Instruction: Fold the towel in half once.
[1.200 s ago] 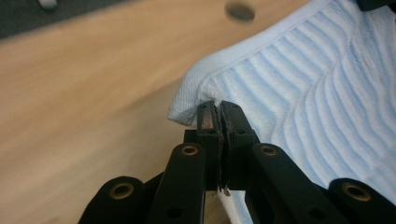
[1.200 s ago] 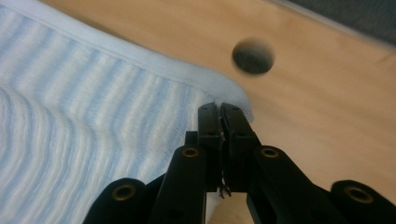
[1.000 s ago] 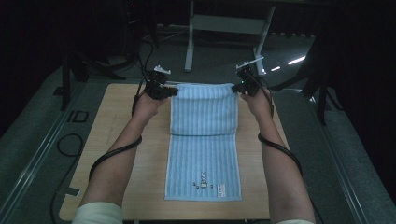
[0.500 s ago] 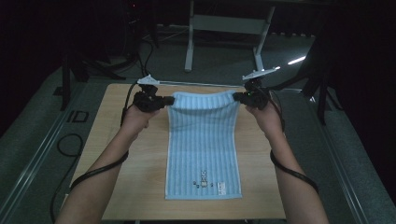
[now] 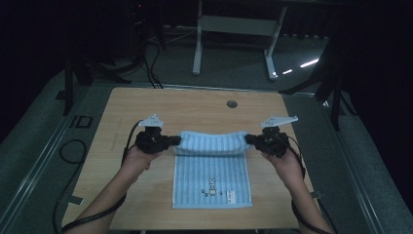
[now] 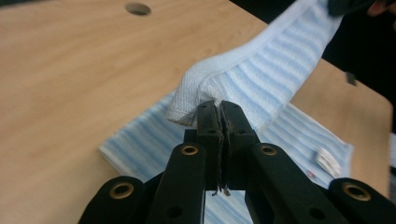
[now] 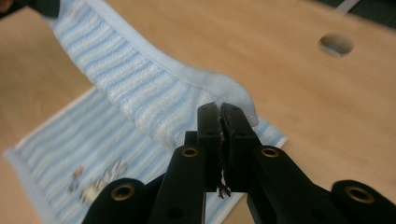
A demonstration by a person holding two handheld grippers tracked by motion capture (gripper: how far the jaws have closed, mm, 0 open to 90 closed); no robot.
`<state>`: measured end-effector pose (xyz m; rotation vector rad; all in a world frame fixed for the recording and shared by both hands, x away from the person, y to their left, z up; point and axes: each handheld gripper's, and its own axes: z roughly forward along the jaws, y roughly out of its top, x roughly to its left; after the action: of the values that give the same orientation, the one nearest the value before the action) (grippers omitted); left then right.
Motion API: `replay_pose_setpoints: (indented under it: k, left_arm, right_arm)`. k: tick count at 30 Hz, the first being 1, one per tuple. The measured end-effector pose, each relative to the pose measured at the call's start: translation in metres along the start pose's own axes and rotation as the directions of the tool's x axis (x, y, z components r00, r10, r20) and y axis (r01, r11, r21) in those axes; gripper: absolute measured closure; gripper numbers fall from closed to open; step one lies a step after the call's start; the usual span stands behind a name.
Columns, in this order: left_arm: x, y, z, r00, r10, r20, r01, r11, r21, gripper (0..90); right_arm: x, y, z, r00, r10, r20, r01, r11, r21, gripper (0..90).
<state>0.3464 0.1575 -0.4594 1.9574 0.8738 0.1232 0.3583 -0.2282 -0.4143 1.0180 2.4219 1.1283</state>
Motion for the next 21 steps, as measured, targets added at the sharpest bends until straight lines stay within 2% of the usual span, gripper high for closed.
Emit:
replay_pose_setpoints:
  k: [1, 4, 5, 7, 9, 10, 13, 16, 18, 19, 21]
  left_arm:
    - [-0.002, -0.005, -0.001, 1.0000, 0.005, -0.003, -0.005, 1.0000, 0.004, 86.8]
    - [-0.009, -0.017, -0.003, 0.9999, 0.002, 0.012, -0.002, 0.9999, 0.012, 86.8]
    - [-0.011, -0.021, -0.002, 0.9998, 0.010, 0.015, -0.011, 0.9995, 0.029, 86.8]
    - [-0.016, -0.030, -0.001, 0.9996, 0.023, 0.017, -0.024, 0.9983, 0.053, 86.8]
    - [-0.018, -0.039, 0.003, 0.9997, 0.018, 0.016, -0.019, 0.9971, 0.074, 86.7]
    - [-0.016, -0.043, 0.006, 0.9996, 0.000, 0.029, -0.003, 0.9963, 0.086, 86.8]
    - [-0.013, -0.053, 0.016, 0.9997, -0.019, 0.017, 0.017, 0.9920, 0.125, 86.7]
    - [-0.011, -0.061, 0.029, 0.9999, -0.017, -0.003, 0.017, 0.9840, 0.177, 86.7]
    - [-0.010, -0.063, 0.033, 0.9998, -0.020, -0.008, 0.021, 0.9825, 0.185, 86.7]
    - [-0.007, -0.066, 0.040, 0.9997, -0.020, -0.015, 0.023, 0.9776, 0.209, 86.7]
    - [-0.001, -0.067, 0.045, 0.9988, -0.047, -0.016, 0.049, 0.9765, 0.210, 86.7]
  right_arm:
    - [0.006, -0.013, 0.002, 0.9999, 0.000, -0.010, 0.001, 1.000, 0.020, 86.9]
    - [0.015, -0.031, 0.006, 0.9997, 0.001, -0.026, 0.000, 0.999, 0.034, 86.8]
    - [0.017, -0.036, 0.007, 0.9997, 0.001, -0.025, 0.000, 0.999, 0.042, 86.7]
    - [0.020, -0.047, 0.012, 0.9994, 0.008, -0.033, -0.006, 0.998, 0.060, 86.7]
    - [0.020, -0.058, 0.018, 0.9982, 0.029, -0.052, -0.026, 0.997, 0.073, 86.7]
    - [0.020, -0.063, 0.022, 0.9979, 0.034, -0.055, -0.029, 0.996, 0.089, 86.7]
    - [0.020, -0.075, 0.032, 0.9958, 0.059, -0.069, -0.050, 0.991, 0.120, 86.6]
    - [0.019, -0.084, 0.041, 0.9944, 0.076, -0.074, -0.064, 0.987, 0.144, 86.4]
    - [0.018, -0.089, 0.047, 0.9946, 0.075, -0.071, -0.063, 0.985, 0.162, 86.3]
    - [0.016, -0.091, 0.050, 0.9934, 0.087, -0.075, -0.073, 0.983, 0.168, 86.3]
    - [0.010, -0.093, 0.055, 0.9912, 0.105, -0.080, -0.090, 0.981, 0.174, 86.3]
